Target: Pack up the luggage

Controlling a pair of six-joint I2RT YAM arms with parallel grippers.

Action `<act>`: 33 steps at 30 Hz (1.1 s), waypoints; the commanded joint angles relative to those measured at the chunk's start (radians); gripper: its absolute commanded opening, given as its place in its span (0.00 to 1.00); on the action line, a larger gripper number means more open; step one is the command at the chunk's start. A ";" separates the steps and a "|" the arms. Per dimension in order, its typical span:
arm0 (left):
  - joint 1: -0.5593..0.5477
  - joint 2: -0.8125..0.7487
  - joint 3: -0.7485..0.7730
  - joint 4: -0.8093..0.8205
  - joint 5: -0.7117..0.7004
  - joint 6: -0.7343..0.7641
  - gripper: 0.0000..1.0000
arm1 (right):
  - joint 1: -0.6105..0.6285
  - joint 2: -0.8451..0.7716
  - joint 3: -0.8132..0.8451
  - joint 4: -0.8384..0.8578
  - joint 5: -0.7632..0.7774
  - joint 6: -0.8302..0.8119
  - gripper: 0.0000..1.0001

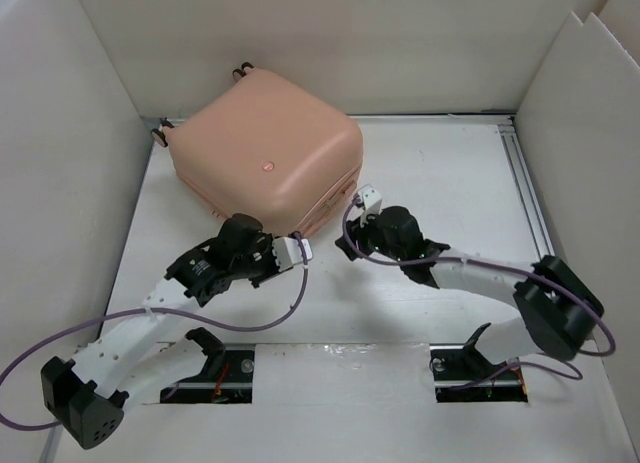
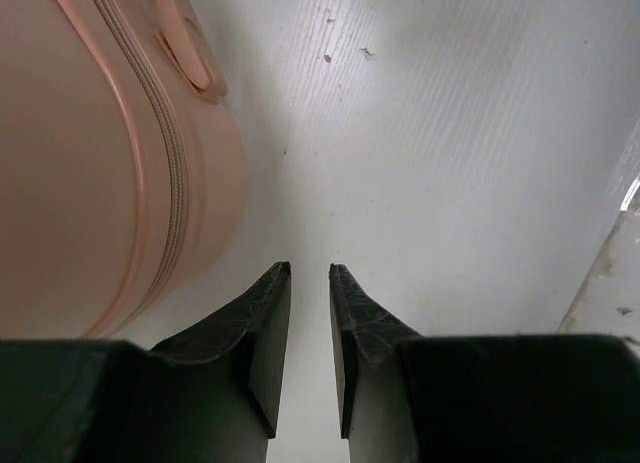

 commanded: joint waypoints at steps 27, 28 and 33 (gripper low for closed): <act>-0.001 0.046 0.005 0.090 -0.012 -0.085 0.21 | -0.011 0.274 0.256 0.272 -0.011 -0.231 0.55; -0.001 0.046 0.005 0.090 -0.012 -0.085 0.21 | -0.011 0.286 0.256 0.272 0.002 -0.231 0.55; -0.001 0.046 0.005 0.090 -0.022 -0.085 0.21 | -0.011 0.286 0.276 0.229 0.011 -0.221 0.48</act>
